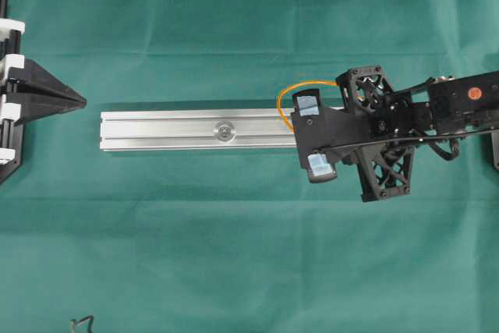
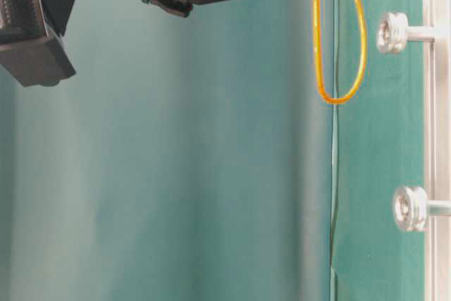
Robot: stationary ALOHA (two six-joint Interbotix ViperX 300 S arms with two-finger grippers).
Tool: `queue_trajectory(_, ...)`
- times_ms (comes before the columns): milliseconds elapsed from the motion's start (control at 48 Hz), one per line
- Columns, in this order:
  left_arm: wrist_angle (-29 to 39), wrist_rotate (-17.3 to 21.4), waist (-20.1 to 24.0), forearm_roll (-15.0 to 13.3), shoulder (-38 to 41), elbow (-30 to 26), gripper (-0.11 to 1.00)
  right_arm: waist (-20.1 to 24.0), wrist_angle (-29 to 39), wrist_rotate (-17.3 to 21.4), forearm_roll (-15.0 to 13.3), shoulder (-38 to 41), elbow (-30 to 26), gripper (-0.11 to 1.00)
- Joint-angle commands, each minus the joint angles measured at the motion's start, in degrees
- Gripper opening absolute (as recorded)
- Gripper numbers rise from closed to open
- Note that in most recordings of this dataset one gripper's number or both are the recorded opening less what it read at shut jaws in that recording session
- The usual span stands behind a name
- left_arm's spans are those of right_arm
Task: Hook the rubber onto the shaft.
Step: 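Move the held band over the right metal pulley on the bar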
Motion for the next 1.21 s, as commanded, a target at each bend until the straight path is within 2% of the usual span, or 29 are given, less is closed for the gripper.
queue_trajectory(0, -0.26, 0.0, 0.09, 0.18, 0.53, -1.76, 0.02, -0.09, -0.44, 0.09, -0.09, -0.62, -0.53, 0.07)
queue_trajectory(1188, -0.26, -0.09, 0.09, 0.18, 0.53, -1.76, 0.02, 0.88, -1.14, 0.18, 0.97, -0.53, -0.53, 0.07)
